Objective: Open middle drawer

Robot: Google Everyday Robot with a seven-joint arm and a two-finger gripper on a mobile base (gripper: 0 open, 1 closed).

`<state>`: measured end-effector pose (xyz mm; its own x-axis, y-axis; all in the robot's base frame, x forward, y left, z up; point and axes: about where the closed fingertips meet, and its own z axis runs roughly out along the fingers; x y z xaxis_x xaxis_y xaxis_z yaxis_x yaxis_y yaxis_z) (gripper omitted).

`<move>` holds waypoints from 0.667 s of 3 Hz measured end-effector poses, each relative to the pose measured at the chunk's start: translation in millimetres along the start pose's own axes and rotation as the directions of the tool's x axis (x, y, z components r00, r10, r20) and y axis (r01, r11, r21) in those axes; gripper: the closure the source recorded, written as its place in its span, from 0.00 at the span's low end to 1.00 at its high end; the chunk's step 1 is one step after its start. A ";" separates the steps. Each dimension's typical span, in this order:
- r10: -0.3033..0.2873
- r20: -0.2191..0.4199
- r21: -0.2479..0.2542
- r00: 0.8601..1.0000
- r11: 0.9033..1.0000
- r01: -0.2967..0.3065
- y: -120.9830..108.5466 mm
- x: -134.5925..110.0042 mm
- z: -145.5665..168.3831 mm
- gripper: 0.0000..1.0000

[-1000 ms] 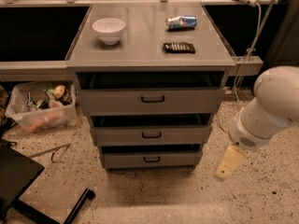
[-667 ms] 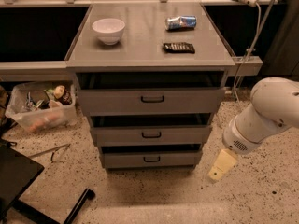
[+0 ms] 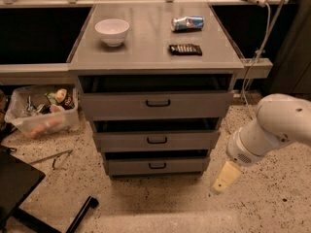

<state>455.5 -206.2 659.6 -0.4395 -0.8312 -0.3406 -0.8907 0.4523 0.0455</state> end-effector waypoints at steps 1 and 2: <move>-0.132 0.051 -0.080 0.990 0.987 0.136 -17.3 -1.1 57.2 0.00; -0.235 0.137 -0.153 0.962 0.955 0.255 -31.7 -11.4 115.2 0.00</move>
Offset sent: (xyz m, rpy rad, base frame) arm 0.0755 0.0537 -0.1686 0.2633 0.0080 0.4550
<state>502.1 -173.9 553.8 -0.1975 -0.8618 -0.4671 -0.9803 0.1704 0.1000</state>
